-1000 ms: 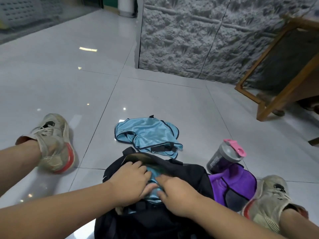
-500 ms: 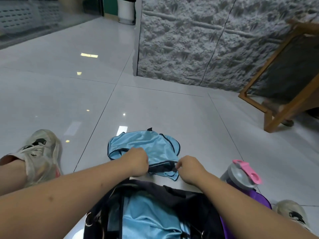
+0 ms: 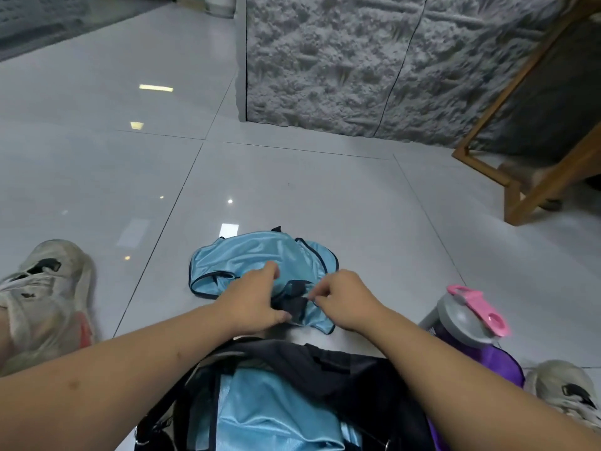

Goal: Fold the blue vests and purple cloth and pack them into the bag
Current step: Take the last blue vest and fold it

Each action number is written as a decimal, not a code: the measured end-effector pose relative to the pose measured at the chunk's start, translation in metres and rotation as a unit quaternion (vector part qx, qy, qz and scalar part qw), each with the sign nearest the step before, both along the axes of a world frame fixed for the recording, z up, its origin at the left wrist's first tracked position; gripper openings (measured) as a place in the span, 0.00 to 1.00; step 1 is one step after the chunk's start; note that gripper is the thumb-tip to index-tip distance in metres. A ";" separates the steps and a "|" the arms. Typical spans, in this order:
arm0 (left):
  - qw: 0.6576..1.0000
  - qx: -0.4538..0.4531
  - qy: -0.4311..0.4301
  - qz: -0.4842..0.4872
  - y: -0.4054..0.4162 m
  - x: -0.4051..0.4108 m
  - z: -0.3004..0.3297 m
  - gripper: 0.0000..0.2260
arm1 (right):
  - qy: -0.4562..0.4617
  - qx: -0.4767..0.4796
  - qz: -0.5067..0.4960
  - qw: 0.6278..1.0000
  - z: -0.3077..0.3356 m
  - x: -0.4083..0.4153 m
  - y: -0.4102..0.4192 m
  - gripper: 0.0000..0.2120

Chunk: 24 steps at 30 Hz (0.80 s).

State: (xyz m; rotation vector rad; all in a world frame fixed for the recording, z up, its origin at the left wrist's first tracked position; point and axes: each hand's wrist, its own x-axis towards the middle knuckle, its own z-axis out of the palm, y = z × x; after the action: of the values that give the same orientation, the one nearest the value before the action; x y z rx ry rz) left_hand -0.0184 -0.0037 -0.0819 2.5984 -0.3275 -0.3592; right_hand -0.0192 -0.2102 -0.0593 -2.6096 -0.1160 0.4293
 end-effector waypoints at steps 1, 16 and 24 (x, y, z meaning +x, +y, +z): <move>0.999 -0.044 0.019 0.008 -0.008 -0.001 0.008 0.40 | -0.022 0.041 0.002 0.999 0.016 -0.003 0.006 0.15; 0.792 -0.538 0.258 0.128 0.000 0.012 0.087 0.13 | 0.010 0.209 -0.057 0.976 0.020 -0.015 0.001 0.22; 0.833 -0.452 0.107 0.300 0.011 0.031 0.068 0.08 | -0.094 0.241 -0.139 0.956 0.039 -0.006 -0.002 0.08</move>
State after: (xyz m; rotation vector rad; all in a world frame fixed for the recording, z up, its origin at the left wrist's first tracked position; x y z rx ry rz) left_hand 0.0124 0.0076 -0.0141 1.5758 0.3424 -0.1860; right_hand -0.0252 -0.2119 -0.0199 -2.1333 0.0772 0.0400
